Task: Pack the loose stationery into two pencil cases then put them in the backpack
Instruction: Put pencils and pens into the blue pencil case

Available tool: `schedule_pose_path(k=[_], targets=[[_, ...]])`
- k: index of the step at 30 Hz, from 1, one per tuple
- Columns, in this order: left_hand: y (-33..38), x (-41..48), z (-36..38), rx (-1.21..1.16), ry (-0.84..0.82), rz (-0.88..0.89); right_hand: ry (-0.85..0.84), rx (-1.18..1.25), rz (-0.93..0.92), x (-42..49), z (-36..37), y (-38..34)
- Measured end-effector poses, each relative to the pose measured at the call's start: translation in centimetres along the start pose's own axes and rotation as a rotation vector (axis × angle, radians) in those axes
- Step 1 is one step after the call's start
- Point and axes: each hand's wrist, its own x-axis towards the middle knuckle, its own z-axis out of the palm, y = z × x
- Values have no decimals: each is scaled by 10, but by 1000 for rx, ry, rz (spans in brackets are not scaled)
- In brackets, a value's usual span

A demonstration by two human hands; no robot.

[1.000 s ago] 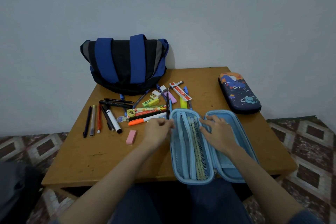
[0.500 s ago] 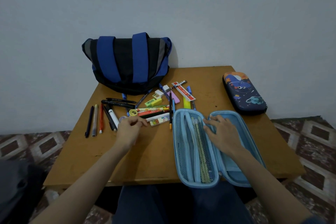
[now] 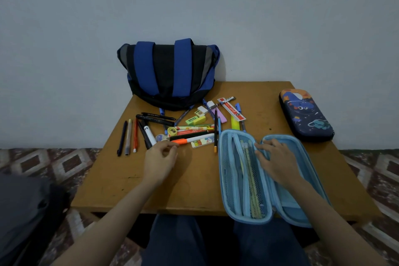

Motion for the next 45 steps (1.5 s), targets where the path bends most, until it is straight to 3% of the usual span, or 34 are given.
schedule_pose_path(k=[9, 24, 33, 45], targets=[[-26, 13, -19, 141, 136, -97, -12, -12, 4, 4, -2, -4], [43, 55, 39, 244, -106, 156, -22, 54, 43, 17, -5, -15], [80, 86, 88, 273, -229, -64, -49, 72, 28, 16, -6, -10], [85, 91, 94, 420, -206, -175, -20, 78, 19, 15, -2, -5]])
